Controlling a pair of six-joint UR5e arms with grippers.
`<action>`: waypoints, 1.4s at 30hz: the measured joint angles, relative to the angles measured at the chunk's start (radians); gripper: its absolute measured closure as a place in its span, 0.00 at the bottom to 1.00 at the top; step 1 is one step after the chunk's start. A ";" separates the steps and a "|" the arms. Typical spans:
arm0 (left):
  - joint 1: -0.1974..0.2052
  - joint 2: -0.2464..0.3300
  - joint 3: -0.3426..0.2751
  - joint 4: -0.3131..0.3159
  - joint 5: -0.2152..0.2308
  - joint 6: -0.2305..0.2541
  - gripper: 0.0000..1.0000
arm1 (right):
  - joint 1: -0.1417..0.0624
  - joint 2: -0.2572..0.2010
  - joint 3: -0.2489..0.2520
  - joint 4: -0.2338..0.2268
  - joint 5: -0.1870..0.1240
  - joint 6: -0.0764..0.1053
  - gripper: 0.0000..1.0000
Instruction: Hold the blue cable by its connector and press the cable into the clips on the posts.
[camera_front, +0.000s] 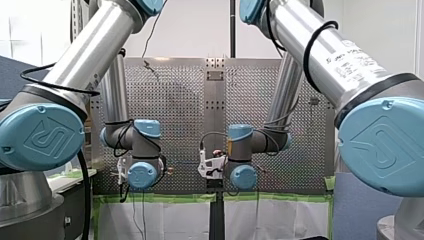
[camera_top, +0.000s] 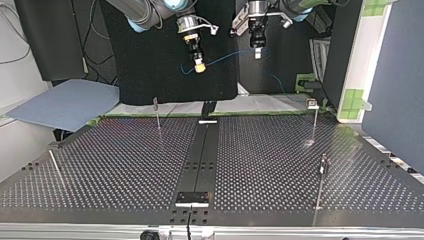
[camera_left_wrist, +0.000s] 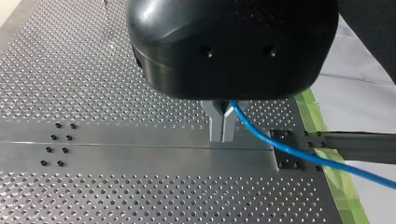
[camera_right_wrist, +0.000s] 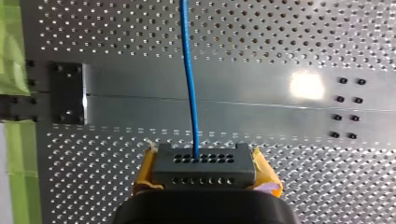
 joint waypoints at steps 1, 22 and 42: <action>0.000 0.000 0.000 0.000 0.000 0.000 1.00 | 0.000 0.008 0.000 -0.005 0.000 0.000 1.00; 0.031 0.128 0.031 -0.082 -0.086 -0.051 1.00 | -0.030 -0.033 -0.090 0.088 -0.059 0.117 1.00; 0.058 0.313 0.189 -0.266 -0.149 -0.056 1.00 | -0.048 -0.219 -0.213 0.274 -0.122 0.138 1.00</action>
